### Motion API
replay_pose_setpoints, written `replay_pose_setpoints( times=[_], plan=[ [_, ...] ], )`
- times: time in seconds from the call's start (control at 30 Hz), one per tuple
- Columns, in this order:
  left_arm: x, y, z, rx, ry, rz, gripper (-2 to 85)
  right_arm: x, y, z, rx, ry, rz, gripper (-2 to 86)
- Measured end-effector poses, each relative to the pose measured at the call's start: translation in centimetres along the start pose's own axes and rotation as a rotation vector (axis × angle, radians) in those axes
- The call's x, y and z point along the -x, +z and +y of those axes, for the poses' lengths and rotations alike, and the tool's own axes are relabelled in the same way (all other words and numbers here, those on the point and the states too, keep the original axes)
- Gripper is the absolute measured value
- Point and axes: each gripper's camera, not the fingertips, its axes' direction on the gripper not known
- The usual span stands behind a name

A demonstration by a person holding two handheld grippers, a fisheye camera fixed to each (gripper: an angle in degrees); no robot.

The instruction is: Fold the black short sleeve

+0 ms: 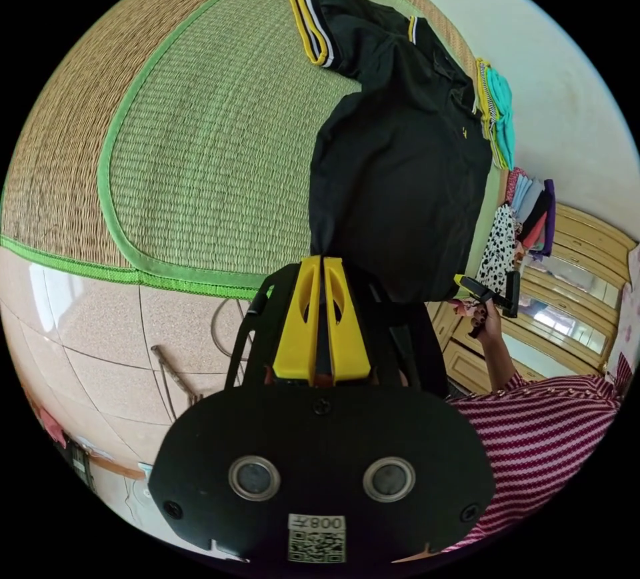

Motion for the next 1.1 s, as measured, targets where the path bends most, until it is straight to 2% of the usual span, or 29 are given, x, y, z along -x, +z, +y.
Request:
replay_pose_setpoints(
  times=[0.17,0.33,0.63,0.8,0.87,1.1],
  plan=[
    [1.8,-0.8,3.0,-0.104,0.029,0.144,0.4,0.1,1.4,2.7,-0.079,-0.007,0.004,0.0],
    [2.5,-1.6,5.9,-0.200,0.074,0.206,0.6,0.3,3.1,5.8,-0.171,0.013,0.011,0.1],
    [2.8,-6.0,9.2,-0.358,0.127,0.187,2.9,1.1,5.2,10.2,-0.190,0.040,-0.046,0.3],
    [1.0,-8.6,3.3,-0.391,0.179,0.144,6.6,1.2,1.7,10.1,-0.322,0.003,-0.083,0.9],
    [-1.5,-9.3,-1.5,-0.409,0.222,0.077,7.5,1.5,-0.2,7.8,-0.367,-0.018,-0.065,1.6],
    [-6.8,-7.6,-14.6,-0.387,0.199,-0.040,8.1,4.6,-5.2,-7.8,-0.471,-0.069,0.091,6.4]
  ],
)
